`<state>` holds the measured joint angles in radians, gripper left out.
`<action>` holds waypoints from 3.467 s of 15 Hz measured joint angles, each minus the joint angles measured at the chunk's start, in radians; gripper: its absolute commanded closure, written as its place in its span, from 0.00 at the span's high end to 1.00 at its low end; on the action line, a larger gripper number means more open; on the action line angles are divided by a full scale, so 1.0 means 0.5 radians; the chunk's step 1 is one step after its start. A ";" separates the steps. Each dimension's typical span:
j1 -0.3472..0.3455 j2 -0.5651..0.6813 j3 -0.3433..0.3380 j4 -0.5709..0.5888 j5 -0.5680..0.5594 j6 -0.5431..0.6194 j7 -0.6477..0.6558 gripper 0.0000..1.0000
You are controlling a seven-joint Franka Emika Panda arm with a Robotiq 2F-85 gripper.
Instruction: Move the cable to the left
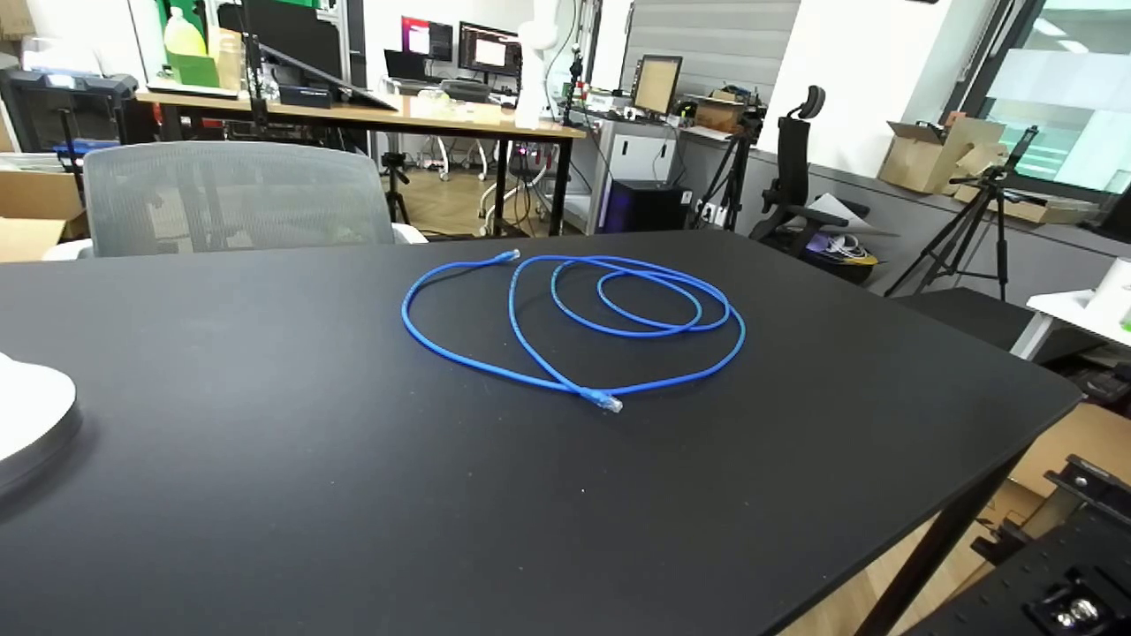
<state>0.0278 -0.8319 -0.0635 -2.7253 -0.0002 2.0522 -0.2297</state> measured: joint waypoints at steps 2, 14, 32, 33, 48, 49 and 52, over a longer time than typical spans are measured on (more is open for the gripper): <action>-0.005 0.011 0.000 0.000 -0.005 0.005 0.000 1.00; -0.472 0.627 -0.228 0.145 -0.193 0.338 0.032 1.00; -0.500 1.431 -0.196 0.550 -0.300 0.663 0.403 1.00; -0.502 1.540 -0.203 0.609 -0.308 0.699 0.453 1.00; -0.416 2.694 -0.019 1.513 0.042 0.852 0.255 1.00; -0.418 2.721 -0.019 1.533 0.045 0.861 0.251 1.00; -0.436 2.787 -0.021 1.573 0.045 0.866 0.248 1.00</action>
<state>-0.1900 0.5616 -0.0738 -1.9390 0.0223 2.4853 -0.1055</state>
